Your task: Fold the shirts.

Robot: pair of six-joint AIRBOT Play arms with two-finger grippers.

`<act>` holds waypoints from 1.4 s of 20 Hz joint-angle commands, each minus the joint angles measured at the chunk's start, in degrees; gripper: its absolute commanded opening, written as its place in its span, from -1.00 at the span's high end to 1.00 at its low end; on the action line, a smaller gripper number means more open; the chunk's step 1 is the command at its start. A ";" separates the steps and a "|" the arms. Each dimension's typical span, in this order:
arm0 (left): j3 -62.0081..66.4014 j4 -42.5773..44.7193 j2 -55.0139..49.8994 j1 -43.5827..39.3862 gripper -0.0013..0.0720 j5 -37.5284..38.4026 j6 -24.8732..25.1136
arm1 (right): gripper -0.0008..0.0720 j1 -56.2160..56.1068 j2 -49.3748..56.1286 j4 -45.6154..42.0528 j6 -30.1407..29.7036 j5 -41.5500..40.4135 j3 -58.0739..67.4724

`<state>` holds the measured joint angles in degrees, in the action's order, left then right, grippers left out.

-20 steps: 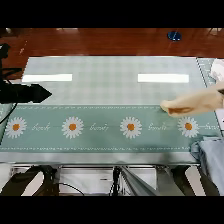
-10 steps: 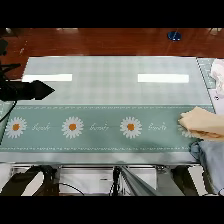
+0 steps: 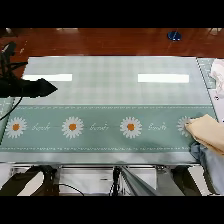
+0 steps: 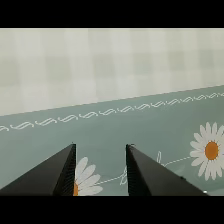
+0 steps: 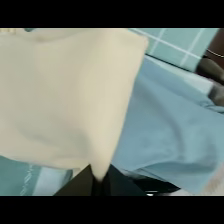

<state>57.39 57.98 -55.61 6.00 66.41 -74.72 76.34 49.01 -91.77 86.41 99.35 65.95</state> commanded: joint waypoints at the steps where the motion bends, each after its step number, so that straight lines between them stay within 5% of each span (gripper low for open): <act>1: 0.00 0.02 -4.92 0.04 -0.11 -0.61 1.05 | 0.92 -0.02 0.04 -12.00 0.35 7.26 0.04; 11: 0.31 0.07 -11.63 0.07 -0.11 -14.19 2.29 | 0.92 -0.02 -2.80 -28.65 0.35 7.48 -11.23; 20: 5.46 2.01 -11.63 5.33 -0.11 -15.02 2.32 | 0.90 0.04 -2.71 -40.70 -1.64 4.22 -22.51; 24: 5.62 2.03 -11.63 7.67 -0.11 -14.95 2.32 | -0.08 0.02 -2.62 -40.79 -8.11 -0.59 -22.64; 28: 5.62 2.03 -11.63 8.37 -0.11 -14.91 2.32 | -0.23 -0.66 -2.62 -40.72 -4.35 -17.40 -22.29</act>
<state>62.85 59.99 -67.24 13.67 51.53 -72.42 76.18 46.37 -132.88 80.38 94.15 43.57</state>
